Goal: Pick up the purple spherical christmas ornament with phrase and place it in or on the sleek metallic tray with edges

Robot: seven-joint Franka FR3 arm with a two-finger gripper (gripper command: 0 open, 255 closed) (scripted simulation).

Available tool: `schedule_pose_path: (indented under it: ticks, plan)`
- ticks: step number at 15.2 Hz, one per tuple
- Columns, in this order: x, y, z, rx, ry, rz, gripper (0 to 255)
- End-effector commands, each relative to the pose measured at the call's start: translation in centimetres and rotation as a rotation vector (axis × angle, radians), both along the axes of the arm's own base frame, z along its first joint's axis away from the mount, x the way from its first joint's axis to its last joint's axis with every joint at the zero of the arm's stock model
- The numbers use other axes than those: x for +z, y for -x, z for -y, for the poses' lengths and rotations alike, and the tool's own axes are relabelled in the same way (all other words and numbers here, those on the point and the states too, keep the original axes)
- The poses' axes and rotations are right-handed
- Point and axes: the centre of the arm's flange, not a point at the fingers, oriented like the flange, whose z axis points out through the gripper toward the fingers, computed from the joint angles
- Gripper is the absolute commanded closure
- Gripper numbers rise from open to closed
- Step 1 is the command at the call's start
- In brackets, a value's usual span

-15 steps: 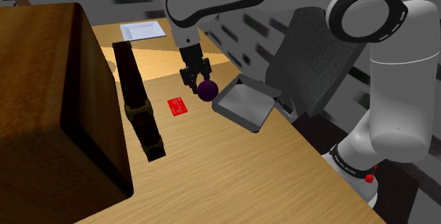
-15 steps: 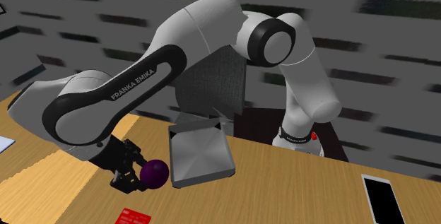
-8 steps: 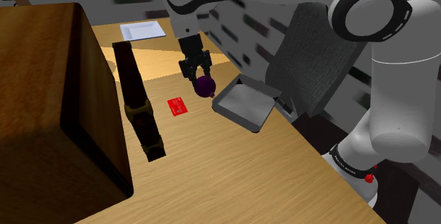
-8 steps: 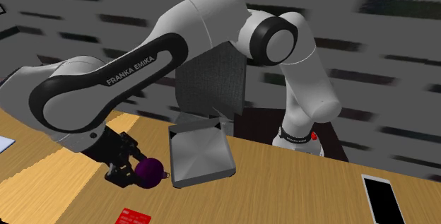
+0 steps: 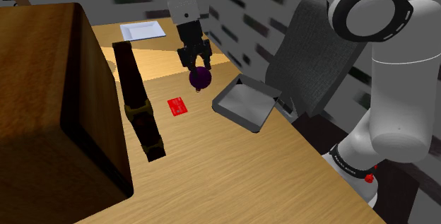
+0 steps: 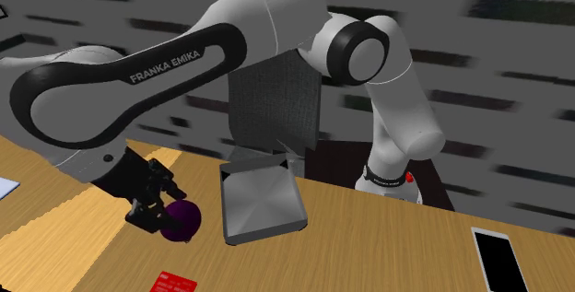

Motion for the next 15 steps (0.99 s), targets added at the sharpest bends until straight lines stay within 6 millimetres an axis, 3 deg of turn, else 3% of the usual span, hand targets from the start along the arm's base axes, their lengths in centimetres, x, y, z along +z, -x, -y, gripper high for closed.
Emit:
schedule_pose_path:
  ticks: [1,6,15]
  plan:
    - [1.1,0.1,0.0,0.0,0.0,0.0,255]
    - [3.5,0.1,0.0,0.0,0.0,0.0,255]
    - [2.6,9.1,7.7,0.0,0.0,0.0,255]
